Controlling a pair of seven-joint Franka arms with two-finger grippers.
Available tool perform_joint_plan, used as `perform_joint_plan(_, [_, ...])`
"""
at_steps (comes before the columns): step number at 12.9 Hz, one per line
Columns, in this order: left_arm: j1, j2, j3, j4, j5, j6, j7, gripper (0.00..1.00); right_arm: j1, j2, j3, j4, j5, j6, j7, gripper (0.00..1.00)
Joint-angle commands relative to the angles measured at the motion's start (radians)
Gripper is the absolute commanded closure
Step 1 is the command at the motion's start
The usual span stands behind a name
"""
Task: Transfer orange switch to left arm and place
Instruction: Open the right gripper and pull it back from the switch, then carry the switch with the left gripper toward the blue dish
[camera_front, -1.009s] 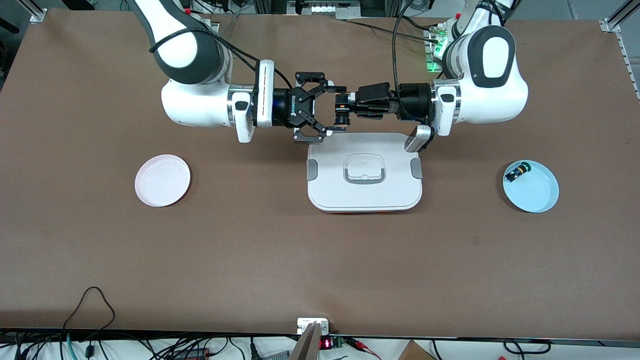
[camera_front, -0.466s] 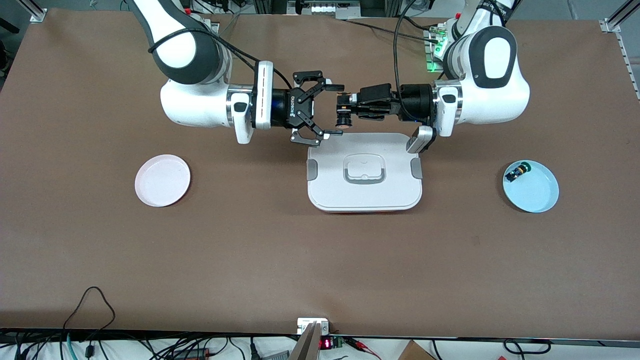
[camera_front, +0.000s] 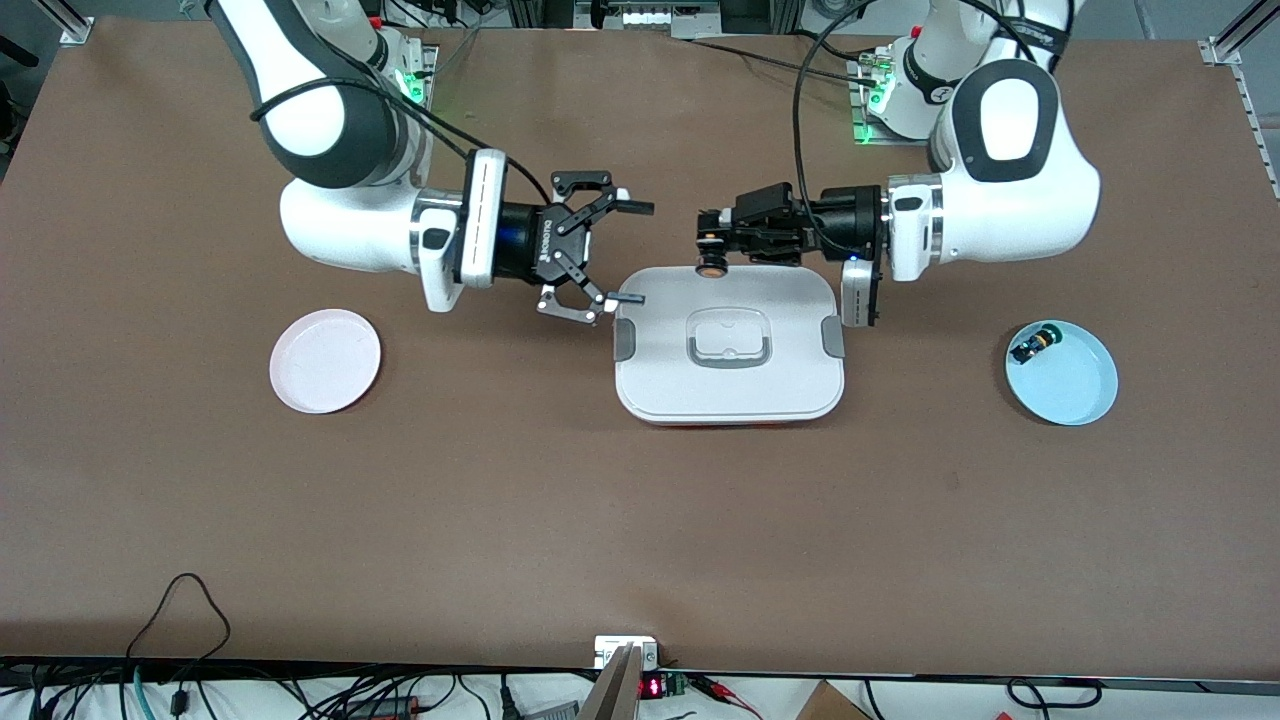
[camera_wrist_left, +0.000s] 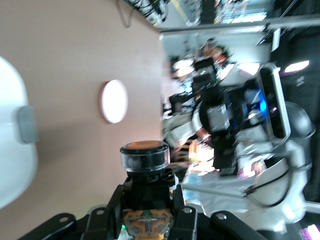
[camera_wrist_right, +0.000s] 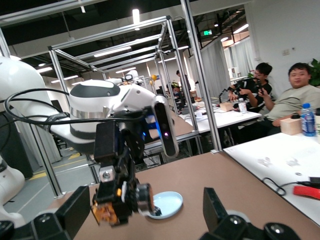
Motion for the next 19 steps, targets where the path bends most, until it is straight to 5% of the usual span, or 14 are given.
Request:
perform_joint_plan(1, [0.091,0.1,-0.004,0.129,0.24,-0.126,0.013,0.8,-0.073,-0.018,0.007,-0.031,-0.095,-0.06,0.016,0.0])
perform_joint_plan(5, [0.131,0.22,-0.004,0.341,0.688,-0.283,0.088,0.8,-0.152,-0.043,0.001,-0.026,-0.406,-0.164,0.402,0.0])
perform_joint_plan(13, [0.125,0.181,-0.068,0.331,1.533,-0.34,0.396,0.8,-0.143,-0.132,-0.047,0.01,-0.968,-0.269,1.427,0.0])
perform_joint_plan(17, [0.218,0.166,-0.065,0.26,1.592,-0.32,0.587,0.8,-0.163,-0.138,-0.08,0.01,-1.19,-0.337,1.754,0.0])
perform_joint_plan(19, [0.264,0.171,-0.068,0.19,1.681,-0.264,0.593,0.79,-0.163,-0.142,-0.113,0.015,-1.421,-0.418,1.895,0.0])
